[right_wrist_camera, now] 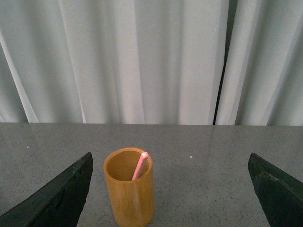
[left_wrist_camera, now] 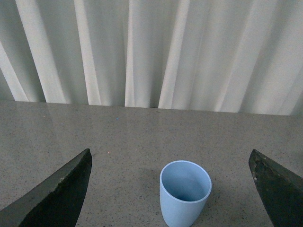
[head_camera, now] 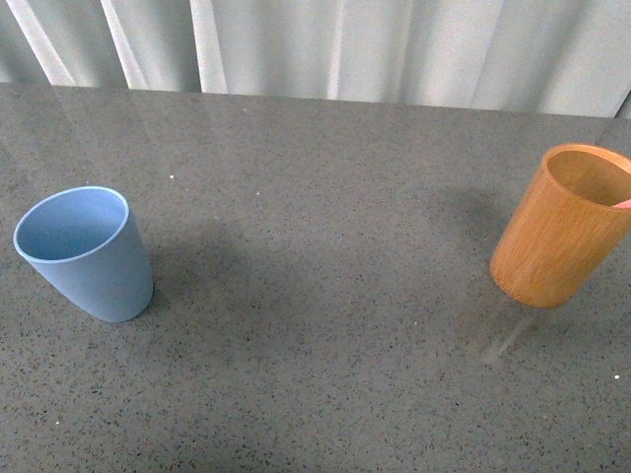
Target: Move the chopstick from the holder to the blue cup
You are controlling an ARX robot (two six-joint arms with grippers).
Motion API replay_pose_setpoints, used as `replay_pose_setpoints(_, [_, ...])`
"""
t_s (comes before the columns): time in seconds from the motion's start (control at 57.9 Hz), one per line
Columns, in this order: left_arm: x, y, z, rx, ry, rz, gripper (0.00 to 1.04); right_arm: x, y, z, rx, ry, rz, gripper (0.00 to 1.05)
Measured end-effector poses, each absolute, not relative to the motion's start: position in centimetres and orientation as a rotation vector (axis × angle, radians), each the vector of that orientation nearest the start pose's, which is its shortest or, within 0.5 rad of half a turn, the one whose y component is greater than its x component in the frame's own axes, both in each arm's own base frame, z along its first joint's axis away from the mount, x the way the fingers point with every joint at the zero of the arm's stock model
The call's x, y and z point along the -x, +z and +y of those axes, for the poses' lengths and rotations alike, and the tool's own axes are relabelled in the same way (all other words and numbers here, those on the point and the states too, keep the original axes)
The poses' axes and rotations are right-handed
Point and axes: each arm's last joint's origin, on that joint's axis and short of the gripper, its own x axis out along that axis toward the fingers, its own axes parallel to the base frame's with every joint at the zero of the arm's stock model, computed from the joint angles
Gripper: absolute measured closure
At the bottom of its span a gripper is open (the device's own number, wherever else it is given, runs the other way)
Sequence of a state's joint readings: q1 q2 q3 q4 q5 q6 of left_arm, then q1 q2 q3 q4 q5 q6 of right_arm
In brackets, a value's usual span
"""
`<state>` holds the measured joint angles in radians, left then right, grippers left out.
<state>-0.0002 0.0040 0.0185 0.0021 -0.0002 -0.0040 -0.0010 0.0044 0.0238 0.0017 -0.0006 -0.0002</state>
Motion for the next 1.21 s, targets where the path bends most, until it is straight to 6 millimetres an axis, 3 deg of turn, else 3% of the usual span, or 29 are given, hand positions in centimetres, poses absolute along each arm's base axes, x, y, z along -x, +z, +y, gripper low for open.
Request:
replay_pose_setpoints(0.501, [-9.7,16.9,0.0,0.006,-0.003,-0.005,0.07,-9.6,17.1,0.0,0.0,0.0,-0.021,0.1])
replay_pose_setpoints(0.622, [-10.3,17.5,0.0,0.155,-0.192,0.532,0.07,-9.6,17.1,0.0,0.001,0.004,-0.021,0.1])
replay_pose_setpoints(0.691, [-12.2,18.6,0.4,0.196,-0.166,0.651,0.07,-9.6,17.1,0.0,0.0,0.0,-0.021,0.1])
replay_pose_setpoints(0.777, [-17.3,20.8,1.7,0.189,-0.069,0.654,0.07,-9.6,17.1,0.0,0.0,0.0,-0.021,0.1])
replay_pose_setpoints(0.846, [-20.3,21.1,2.4,0.186,-0.016,0.662,0.07,-9.6,17.1,0.0,0.0,0.0,-0.021,0.1])
replay_pose_setpoints(0.95, [-24.1,19.6,3.2,0.174,0.053,0.755,0.07,-9.6,17.1,0.0,0.0,0.0,-0.021,0.1])
replay_pose_setpoints(1.122, [-26.9,15.9,3.2,0.142,0.091,0.913,0.07,-9.6,17.1,0.0,0.0,0.0,-0.021,0.1])
replay_pose_setpoints(1.208, [-28.0,15.7,2.9,0.136,0.084,0.926,0.07,-9.6,17.1,0.0,0.0,0.0,-0.021,0.1])
